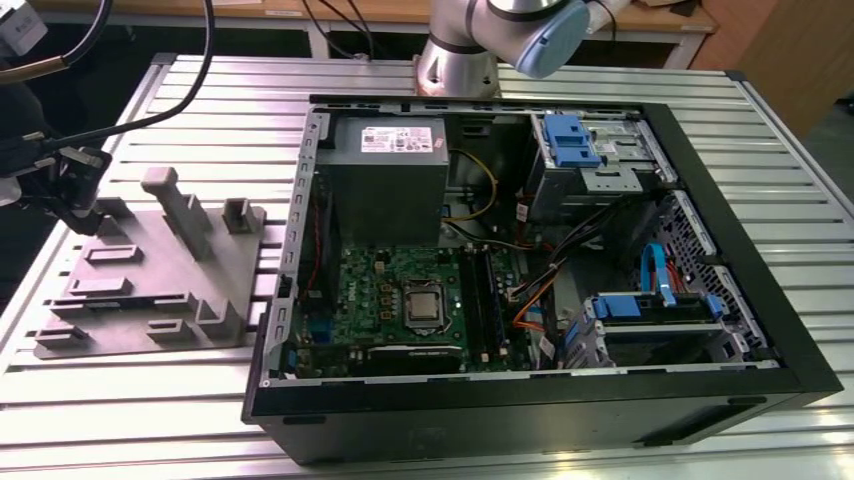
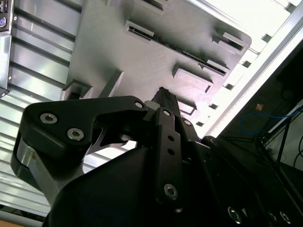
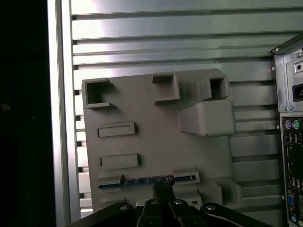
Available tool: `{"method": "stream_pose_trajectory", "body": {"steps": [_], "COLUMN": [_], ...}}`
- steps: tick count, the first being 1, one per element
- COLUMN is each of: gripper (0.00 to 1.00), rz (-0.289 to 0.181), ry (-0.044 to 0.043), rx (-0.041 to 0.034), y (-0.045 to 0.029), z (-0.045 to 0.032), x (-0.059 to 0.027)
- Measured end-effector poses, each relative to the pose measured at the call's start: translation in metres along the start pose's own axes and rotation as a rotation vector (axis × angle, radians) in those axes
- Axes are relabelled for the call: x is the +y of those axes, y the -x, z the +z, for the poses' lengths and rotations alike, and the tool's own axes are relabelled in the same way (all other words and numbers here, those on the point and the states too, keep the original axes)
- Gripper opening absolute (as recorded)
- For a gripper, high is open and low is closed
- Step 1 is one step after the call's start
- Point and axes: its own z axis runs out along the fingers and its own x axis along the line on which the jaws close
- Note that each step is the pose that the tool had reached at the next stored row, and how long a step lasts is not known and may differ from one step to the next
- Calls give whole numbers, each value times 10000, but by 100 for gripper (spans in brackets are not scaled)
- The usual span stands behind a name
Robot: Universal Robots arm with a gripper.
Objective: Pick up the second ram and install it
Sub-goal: 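Pick up the second ram and move it above second insertion slot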
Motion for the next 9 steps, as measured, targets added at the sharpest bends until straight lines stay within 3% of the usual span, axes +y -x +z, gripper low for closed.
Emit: {"method": "stream_pose_trajectory", "body": {"steps": [5, 9], "gripper": [10, 10], "rz": [-28, -479], "ry": [-4, 1], "rx": [0, 20], "y": [0, -1], "z": [3, 14], "x": [0, 0]}}
